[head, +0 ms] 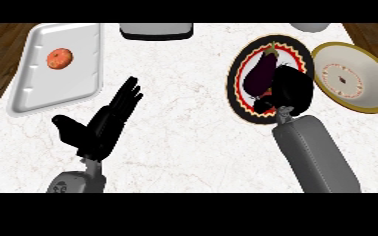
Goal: Pick the bell pepper from the plate and place it in the bowl
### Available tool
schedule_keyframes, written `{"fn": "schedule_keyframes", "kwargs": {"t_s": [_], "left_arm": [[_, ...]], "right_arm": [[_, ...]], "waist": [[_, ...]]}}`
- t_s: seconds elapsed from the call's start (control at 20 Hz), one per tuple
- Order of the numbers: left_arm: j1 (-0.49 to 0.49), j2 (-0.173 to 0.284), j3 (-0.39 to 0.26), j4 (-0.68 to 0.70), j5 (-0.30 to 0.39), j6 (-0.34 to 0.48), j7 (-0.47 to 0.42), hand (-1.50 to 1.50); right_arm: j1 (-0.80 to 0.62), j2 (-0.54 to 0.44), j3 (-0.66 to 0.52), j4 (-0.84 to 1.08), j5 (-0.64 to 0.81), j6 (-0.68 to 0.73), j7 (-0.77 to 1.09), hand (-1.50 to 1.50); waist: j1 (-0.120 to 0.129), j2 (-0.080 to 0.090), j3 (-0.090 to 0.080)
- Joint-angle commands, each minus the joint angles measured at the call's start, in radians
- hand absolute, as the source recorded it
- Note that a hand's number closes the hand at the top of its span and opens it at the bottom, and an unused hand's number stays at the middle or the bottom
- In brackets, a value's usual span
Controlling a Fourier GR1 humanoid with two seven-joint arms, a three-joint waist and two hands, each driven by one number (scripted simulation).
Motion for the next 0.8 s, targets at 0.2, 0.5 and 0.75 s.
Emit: {"fn": "schedule_keyframes", "kwargs": {"t_s": [0.2, 0.5, 0.75], "left_arm": [[0.004, 0.003, 0.005, -0.008, 0.0, -0.007, 0.006, 0.0], [-0.047, -0.003, 0.03, 0.038, 0.012, -0.024, 0.001, 0.0], [-0.049, 0.027, 0.062, 0.065, 0.032, -0.067, 0.0, 0.0]], "right_arm": [[-0.088, -0.031, 0.017, -0.337, 0.108, 0.18, 0.18, 1.5], [-0.113, -0.081, -0.111, -0.357, 0.095, 0.212, 0.113, 1.5], [-0.136, -0.125, -0.188, -0.344, 0.093, 0.193, 0.054, 1.5]], "waist": [[-0.003, -0.002, 0.0], [0.004, 0.003, 0.0], [0.006, 0.004, 0.0]]}}
